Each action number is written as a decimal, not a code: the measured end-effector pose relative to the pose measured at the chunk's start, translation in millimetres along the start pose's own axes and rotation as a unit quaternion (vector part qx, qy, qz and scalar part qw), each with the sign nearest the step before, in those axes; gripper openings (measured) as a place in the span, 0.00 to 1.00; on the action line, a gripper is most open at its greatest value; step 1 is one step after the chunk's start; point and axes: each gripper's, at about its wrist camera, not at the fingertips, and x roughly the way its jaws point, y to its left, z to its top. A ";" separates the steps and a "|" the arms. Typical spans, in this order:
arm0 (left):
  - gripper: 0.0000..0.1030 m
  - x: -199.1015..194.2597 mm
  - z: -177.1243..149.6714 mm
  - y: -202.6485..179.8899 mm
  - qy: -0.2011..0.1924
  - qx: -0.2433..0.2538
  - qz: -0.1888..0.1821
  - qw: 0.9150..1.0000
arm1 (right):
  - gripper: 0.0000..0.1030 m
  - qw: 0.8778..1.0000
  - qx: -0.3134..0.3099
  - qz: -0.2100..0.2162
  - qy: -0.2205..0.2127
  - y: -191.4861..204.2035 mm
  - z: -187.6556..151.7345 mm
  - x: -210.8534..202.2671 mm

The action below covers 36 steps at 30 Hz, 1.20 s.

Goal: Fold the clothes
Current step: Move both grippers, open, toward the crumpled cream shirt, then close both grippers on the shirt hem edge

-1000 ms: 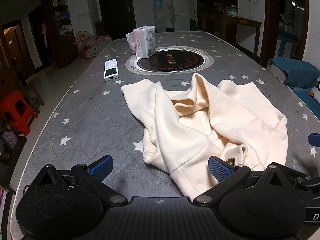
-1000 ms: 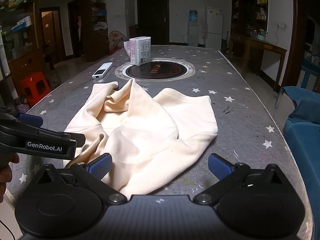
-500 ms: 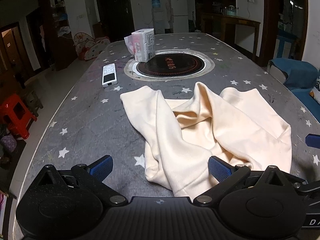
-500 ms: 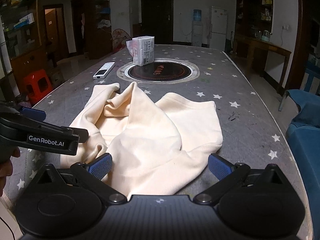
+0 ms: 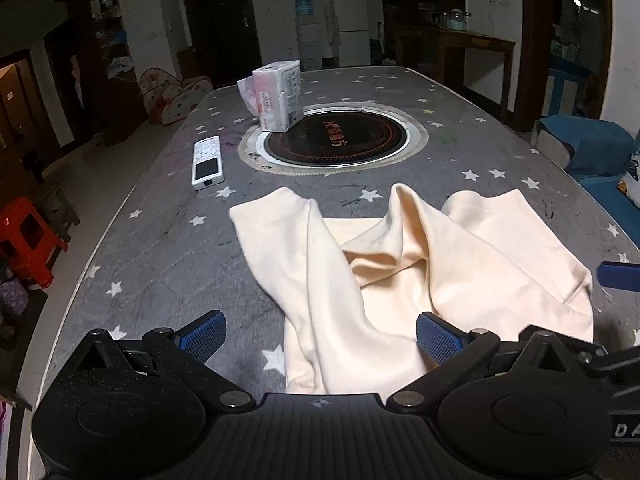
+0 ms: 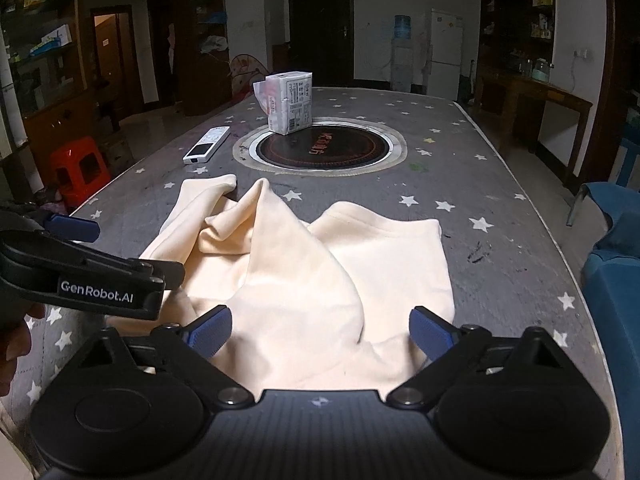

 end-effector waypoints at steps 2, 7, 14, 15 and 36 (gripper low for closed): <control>0.96 2.7 2.1 0.7 0.000 0.002 -0.003 1.000 | 0.90 1.000 -0.001 0.005 0.002 -1.9 4.3 4.9; 0.81 9.5 6.6 5.6 0.000 -0.002 -0.003 1.000 | 0.82 1.000 -0.004 0.021 0.008 -5.3 15.4 17.2; 0.69 19.7 12.5 11.6 -0.004 0.002 -0.009 1.000 | 0.72 0.999 -0.026 0.039 0.011 -4.8 43.5 45.3; 0.69 22.4 13.3 13.3 -0.001 -0.002 -0.013 1.000 | 0.71 0.999 -0.029 0.043 0.013 -3.8 48.7 51.7; 0.10 32.3 4.6 31.5 0.004 -0.023 -0.053 0.998 | 0.04 0.999 -0.034 0.009 -0.018 -24.8 69.7 57.3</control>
